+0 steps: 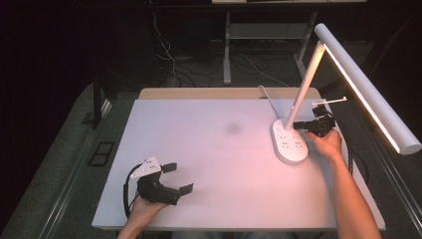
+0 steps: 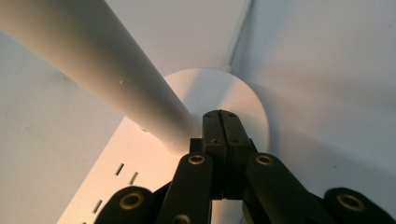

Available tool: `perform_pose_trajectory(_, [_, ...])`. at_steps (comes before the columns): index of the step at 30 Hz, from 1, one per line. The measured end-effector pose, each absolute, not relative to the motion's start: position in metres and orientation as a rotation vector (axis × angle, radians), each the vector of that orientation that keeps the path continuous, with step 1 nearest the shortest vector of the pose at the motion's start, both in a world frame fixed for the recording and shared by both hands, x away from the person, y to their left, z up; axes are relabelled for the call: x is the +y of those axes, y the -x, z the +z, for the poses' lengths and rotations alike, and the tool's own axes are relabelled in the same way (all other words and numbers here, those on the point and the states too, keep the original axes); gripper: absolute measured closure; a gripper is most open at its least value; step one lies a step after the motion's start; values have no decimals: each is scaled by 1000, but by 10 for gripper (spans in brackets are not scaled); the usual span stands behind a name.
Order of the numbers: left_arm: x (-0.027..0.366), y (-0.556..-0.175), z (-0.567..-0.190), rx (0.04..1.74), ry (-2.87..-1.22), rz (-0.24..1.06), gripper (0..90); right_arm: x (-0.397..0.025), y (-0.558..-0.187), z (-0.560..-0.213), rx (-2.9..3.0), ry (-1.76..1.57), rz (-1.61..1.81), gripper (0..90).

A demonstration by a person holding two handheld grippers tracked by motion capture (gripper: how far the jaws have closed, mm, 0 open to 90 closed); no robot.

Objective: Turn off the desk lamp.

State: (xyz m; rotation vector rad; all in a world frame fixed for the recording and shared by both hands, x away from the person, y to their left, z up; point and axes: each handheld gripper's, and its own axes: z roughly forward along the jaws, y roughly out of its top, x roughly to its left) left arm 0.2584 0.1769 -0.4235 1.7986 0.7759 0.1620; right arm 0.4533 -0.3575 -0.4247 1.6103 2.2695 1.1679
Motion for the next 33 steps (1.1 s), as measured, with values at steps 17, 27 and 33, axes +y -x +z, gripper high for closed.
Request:
perform_pose_trajectory(17, [178, -259, -424, 779, -1798, 164, 0, -353, -451, -425, 2249, -1610, 1150, 900])
perform_pose_trajectory(27, [178, -258, -423, 780, -1794, 163, 0, -355, -452, -424, 2249, -1606, 1154, 900])
perform_pose_trajectory(33, [177, -259, -424, 776, -1800, 164, 0, -356, -452, -425, 2243, -1616, 1166, 900])
